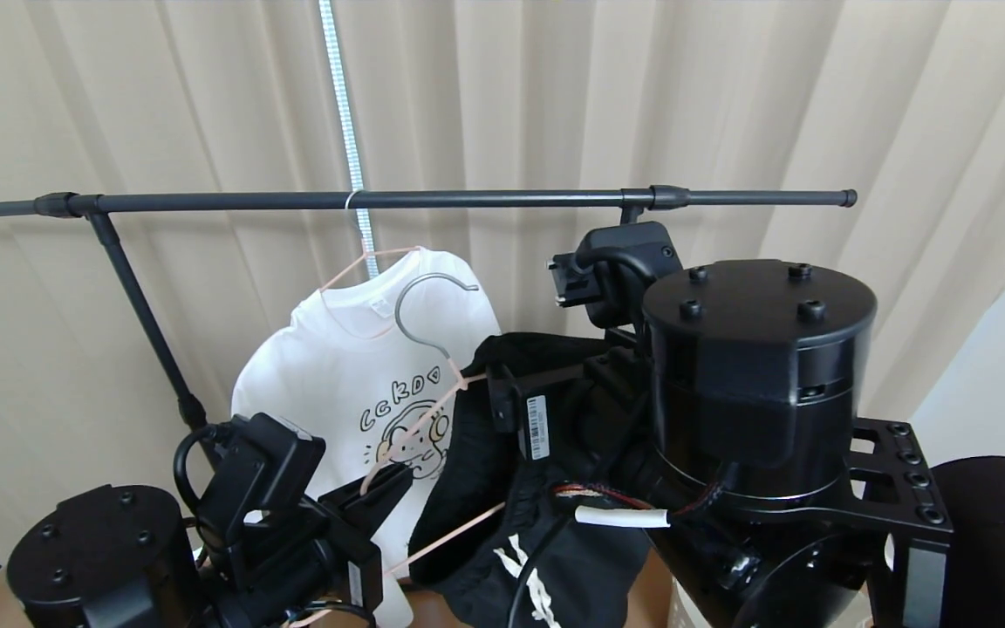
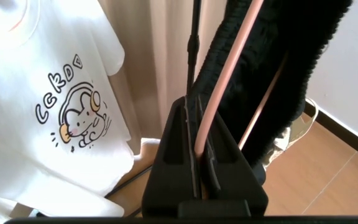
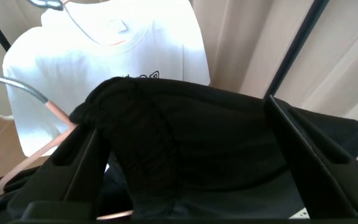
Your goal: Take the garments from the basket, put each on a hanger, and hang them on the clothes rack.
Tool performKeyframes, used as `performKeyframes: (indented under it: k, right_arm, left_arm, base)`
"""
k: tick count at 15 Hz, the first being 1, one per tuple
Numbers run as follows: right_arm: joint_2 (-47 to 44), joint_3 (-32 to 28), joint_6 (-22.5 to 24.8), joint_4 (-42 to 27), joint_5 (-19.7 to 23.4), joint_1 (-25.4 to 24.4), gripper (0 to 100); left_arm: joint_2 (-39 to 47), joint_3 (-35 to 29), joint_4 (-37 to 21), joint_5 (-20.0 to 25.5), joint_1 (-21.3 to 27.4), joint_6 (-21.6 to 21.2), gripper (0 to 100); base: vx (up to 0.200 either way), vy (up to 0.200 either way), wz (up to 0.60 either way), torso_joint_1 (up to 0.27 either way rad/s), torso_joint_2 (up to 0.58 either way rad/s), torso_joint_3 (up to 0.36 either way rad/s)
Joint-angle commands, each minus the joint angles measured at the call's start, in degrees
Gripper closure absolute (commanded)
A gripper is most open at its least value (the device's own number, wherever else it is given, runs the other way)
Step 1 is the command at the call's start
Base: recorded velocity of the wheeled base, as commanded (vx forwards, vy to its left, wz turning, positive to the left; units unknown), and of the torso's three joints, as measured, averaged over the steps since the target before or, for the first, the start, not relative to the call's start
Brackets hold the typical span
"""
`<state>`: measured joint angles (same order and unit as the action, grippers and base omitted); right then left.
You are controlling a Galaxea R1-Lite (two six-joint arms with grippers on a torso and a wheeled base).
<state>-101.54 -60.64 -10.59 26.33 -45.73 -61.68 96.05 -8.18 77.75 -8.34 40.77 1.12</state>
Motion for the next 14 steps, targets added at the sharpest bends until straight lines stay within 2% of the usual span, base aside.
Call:
performKeyframes:
  k: [1, 4, 11, 13, 14]
  right_arm:
    - [1.25, 0.43, 0.22, 0.04, 0.02, -0.28, 0]
    - [2.04, 1.13, 1.01, -0.05, 0.02, -0.72, 0]
    - [4.06, 4.47, 3.91, -0.32, 0.64, -1.51, 0]
    - [6.61, 6.76, 6.2, -0.58, 3.36, -1.16, 0]
    - [11.36, 9.84, 10.68, -0.58, 8.81, 2.09, 0]
  left_arm:
    - [0.63, -0.35, 0.03, -0.19, -0.42, 0.02, 100]
    - [1.07, -1.4, 0.03, -1.42, -0.51, 1.43, 100]
    - [1.16, -0.78, 2.32, -1.42, -0.51, 1.52, 100]
    - [1.16, -0.35, 2.4, -1.33, -0.51, 1.52, 100]
    - [1.16, -0.35, 2.32, -1.24, -0.69, 1.52, 100]
  base:
    - [0.0, 0.0, 0.0, 0.0, 0.0, 0.0]
    - [0.0, 0.0, 0.0, 0.0, 0.0, 0.0]
    - [0.0, 0.0, 0.0, 0.0, 0.0, 0.0]
    - [0.0, 0.0, 0.0, 0.0, 0.0, 0.0]
    - [0.0, 0.0, 0.0, 0.0, 0.0, 0.0]
